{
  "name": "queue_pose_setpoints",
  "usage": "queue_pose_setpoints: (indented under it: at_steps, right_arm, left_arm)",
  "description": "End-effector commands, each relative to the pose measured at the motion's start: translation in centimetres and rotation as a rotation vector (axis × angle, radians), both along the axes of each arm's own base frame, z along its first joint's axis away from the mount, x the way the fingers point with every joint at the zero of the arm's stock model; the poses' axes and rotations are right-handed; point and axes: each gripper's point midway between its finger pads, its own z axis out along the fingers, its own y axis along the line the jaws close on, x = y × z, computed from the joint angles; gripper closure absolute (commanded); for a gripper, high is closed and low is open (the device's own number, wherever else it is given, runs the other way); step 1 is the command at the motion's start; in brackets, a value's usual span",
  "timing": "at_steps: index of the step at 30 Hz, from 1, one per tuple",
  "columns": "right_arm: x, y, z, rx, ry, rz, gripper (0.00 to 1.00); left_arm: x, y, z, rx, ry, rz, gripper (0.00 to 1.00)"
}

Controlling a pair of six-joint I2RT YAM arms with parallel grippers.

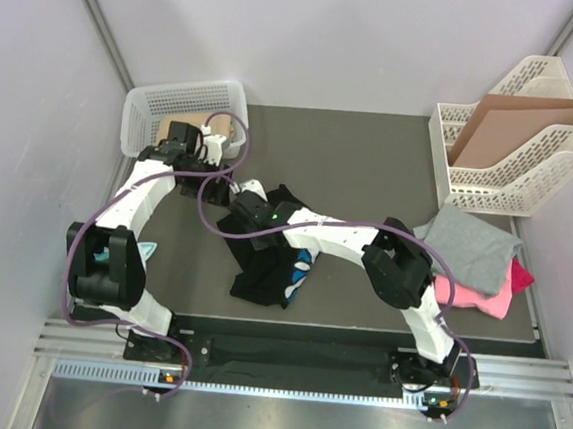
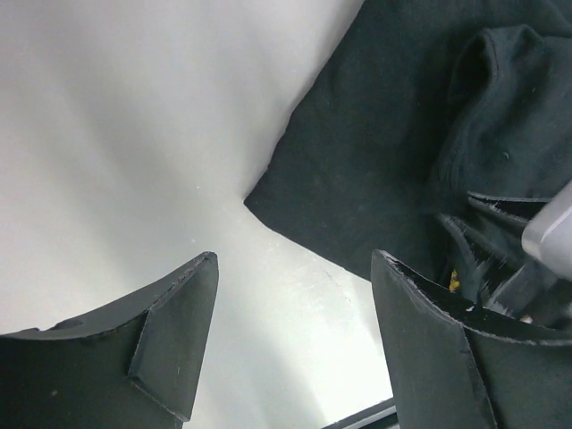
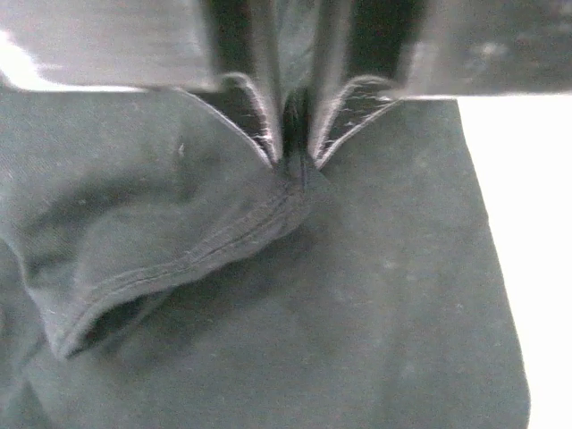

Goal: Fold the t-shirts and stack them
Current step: Flatten out the tshirt

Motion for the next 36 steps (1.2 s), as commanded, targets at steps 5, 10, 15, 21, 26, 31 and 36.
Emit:
queue_pose_setpoints:
  at_steps: [5, 10, 15, 21, 26, 31, 36]
  right_arm:
    - [2.0, -6.8, 6.1, -0.022, -0.113, -0.177, 1.0]
    - [1.6, -15.5, 9.9, -0.009, -0.16, -0.34, 1.0]
    - [-1.2, -22.9, 12.0, 0.029, -0.173, -0.461, 1.0]
    - [-4.7, -27.3, 10.6, -0.007, -0.102, -0.536, 1.0]
    - [-7.3, -28.5, 8.2, -0.007, -0.012, -0.566, 1.0]
    - [-10.4, -30.2, 6.8, 0.013, 0.055, -0.614, 1.0]
    - [-11.0, -31.0, 6.7, 0.021, 0.053, -0.642, 1.0]
  left_arm:
    - [1.9, 0.3, 3.9, -0.008, -0.13, 0.025, 0.26]
    - [2.6, -0.1, 3.7, -0.03, -0.112, 0.024, 0.26]
    - [2.8, -1.7, 2.6, -0.072, -0.078, -0.024, 0.27]
    - [4.1, -5.8, -0.3, 0.025, -0.069, -0.126, 0.27]
    - [7.1, -10.0, -2.5, 0.065, -0.041, -0.178, 0.28]
    - [11.0, -11.3, -3.9, 0.102, -0.041, -0.175, 0.28]
    - [11.7, -11.2, -8.7, 0.175, 0.014, -0.182, 0.3]
